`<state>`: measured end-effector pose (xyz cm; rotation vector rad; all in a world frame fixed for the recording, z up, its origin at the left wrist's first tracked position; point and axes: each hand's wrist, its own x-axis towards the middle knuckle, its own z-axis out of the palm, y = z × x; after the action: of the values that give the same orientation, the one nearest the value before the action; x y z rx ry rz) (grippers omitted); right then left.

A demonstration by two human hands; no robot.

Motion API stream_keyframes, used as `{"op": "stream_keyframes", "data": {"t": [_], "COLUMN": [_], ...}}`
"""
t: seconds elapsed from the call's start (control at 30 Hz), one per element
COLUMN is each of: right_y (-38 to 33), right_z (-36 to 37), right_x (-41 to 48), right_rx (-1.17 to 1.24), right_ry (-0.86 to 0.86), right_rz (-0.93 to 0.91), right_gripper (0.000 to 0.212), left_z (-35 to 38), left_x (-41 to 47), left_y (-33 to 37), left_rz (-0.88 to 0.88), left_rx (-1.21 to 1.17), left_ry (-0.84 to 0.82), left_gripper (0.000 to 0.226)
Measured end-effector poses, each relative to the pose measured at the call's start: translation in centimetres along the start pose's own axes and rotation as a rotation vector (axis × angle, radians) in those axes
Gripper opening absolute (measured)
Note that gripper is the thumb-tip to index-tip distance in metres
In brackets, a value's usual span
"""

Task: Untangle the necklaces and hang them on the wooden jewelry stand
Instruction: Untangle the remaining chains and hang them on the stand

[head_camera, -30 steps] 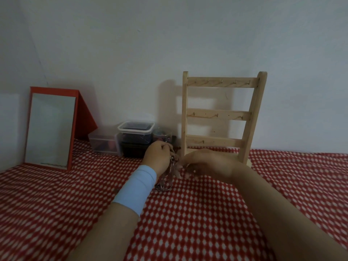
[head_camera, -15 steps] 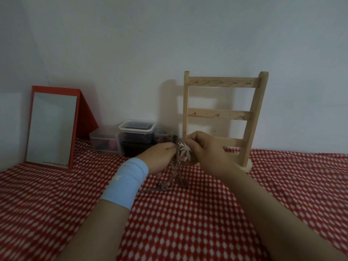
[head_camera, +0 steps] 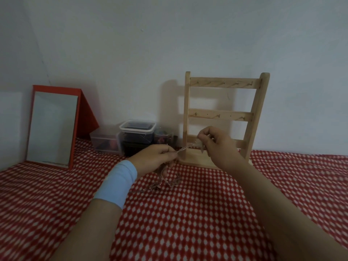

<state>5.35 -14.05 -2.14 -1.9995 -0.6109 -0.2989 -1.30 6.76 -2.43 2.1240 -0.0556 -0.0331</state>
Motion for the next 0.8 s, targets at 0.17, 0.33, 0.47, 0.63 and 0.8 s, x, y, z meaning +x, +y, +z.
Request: {"op": "stream_keyframes", "data": {"t": [0.17,0.33,0.47,0.63,0.8], "right_y": [0.3,1.2,0.6,0.1,0.7], "right_z": [-1.4,-1.5,-0.4,0.8,0.7], "right_x": [0.1,0.3,0.0,-0.9,-1.5], "right_rx": [-0.369,-0.815,-0.637,0.028,0.179], "right_ry": [-0.313,-0.743,-0.596,-0.661,-0.676], "right_rz": [0.116,0.307,0.151,0.206,0.314], "right_gripper": [0.016,0.014,0.031,0.03,0.019], "left_z": [-0.6,1.2,1.9,2.1,1.7], "left_x": [-0.2,-0.1,0.6,0.5,0.4], "left_y": [-0.7,-0.8,-1.3,-1.5,-1.5], "left_rz": [0.015,-0.015,0.011,0.018,0.042], "left_rx": [0.03,0.097,0.167,-0.094,-0.048], "left_ry": [-0.054,-0.148,-0.062,0.03,0.076], "left_gripper": [0.017,0.024,0.017,0.004,0.007]}}
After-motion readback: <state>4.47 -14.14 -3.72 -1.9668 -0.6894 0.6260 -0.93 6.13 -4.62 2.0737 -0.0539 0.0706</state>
